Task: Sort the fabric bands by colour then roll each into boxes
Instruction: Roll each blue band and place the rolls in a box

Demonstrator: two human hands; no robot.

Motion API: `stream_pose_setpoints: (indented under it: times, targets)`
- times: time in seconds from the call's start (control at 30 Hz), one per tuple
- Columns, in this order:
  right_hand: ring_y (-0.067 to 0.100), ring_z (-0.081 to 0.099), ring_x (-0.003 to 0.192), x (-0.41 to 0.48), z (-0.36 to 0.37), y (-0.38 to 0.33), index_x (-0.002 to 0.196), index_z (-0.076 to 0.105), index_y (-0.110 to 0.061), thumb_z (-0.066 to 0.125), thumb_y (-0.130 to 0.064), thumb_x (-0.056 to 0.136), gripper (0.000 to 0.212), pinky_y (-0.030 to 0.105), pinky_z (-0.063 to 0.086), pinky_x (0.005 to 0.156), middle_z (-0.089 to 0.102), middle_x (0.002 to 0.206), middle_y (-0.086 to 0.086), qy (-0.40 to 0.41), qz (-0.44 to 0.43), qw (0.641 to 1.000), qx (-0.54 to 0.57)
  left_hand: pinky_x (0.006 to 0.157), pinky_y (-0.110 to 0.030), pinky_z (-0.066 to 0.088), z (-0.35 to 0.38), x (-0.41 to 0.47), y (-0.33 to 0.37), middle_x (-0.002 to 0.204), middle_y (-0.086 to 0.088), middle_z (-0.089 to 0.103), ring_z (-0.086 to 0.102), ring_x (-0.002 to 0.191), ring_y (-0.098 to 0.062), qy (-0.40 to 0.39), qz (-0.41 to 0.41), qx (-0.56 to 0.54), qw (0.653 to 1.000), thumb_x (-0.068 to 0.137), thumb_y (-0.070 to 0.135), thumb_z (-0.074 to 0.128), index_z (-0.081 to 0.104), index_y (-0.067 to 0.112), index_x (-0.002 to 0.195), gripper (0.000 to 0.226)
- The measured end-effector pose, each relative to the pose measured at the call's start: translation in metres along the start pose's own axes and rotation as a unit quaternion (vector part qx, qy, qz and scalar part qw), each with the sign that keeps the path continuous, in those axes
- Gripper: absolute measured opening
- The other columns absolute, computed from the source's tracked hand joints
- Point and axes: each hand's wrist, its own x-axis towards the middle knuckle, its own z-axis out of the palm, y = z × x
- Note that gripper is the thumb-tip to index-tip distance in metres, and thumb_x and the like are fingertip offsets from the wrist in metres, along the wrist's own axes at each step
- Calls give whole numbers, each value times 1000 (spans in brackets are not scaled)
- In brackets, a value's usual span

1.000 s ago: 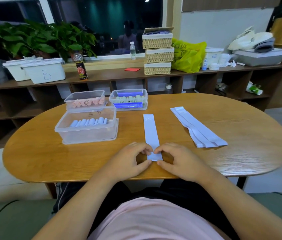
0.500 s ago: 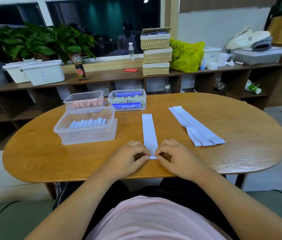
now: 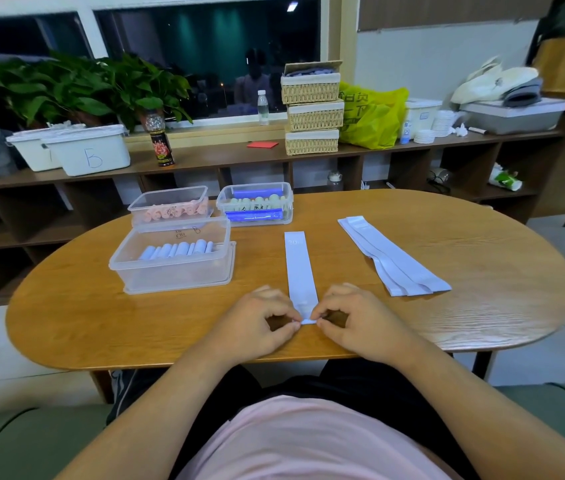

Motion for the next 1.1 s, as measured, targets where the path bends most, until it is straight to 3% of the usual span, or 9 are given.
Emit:
stream_pose_setpoints:
  times: [0.53,0.73,0.93,1.1]
  targets:
    - [7,59,100,1,1,1,99,82,-34,79,-29,92,9,22,45,91,67,95,-20,8,10,1000,-3,88,-28,51,0,-3,3,101,20,69,58,103,-7,5,-3,35,999,98,39,74,84,33,109,16]
    - [7,54,101,-1,3,2,112,81,-38,73,-40,96,18,28,49,90,63,98,-23,23,10,999,-43,82,-31,53,1,-7,7,104,19,69,56,103,-6,14,-3,103,995,103,49,61,81,34,118,29]
    - [3,46,104,-1,6,2,123,76,-38,53,-51,102,34,38,47,96,57,105,-24,11,12,991,-131,91,-28,52,2,-6,9,121,16,69,52,114,-3,-6,-35,163,986,107,52,49,76,33,129,41]
    - [9,50,114,-3,6,-2,130,70,-34,58,-35,103,30,34,45,102,58,122,-20,8,-26,991,-133,96,-27,49,3,-6,9,129,11,69,54,117,-7,-24,-42,186,981,107,54,43,72,31,137,48]
